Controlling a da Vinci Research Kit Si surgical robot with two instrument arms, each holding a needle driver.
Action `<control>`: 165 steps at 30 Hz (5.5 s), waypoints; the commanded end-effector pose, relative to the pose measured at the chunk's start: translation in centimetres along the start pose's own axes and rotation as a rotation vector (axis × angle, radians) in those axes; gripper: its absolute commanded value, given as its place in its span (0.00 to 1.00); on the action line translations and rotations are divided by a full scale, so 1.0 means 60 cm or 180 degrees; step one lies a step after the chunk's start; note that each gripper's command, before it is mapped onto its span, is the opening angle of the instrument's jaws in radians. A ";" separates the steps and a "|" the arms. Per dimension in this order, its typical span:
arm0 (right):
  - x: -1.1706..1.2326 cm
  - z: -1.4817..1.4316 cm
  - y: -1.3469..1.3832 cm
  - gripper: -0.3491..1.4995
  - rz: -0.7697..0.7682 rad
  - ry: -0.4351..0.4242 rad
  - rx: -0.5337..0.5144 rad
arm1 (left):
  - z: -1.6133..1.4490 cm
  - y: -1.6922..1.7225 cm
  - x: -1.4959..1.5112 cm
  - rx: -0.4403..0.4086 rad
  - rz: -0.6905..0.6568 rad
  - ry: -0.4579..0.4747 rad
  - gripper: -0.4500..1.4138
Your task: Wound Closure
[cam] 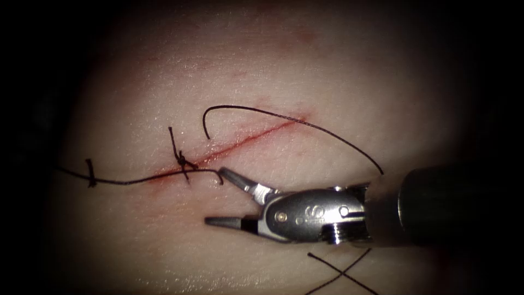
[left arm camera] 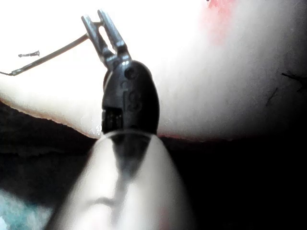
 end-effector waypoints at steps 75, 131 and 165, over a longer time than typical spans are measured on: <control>-0.0036 -0.0058 0.0009 0.74 -0.0460 -0.0114 0.0088 | 0.0073 0.0081 -0.0200 -0.0134 0.0045 -0.0285 0.00; -0.0005 -0.0087 -0.0151 0.00 -0.0749 0.0241 0.0472 | 0.0072 0.0086 -0.0219 -0.0134 0.0075 -0.0289 0.00; 0.0101 -0.0172 -0.0108 0.82 -0.0841 0.0277 0.0436 | 0.0083 0.0092 -0.0240 -0.0150 0.0105 -0.0324 0.00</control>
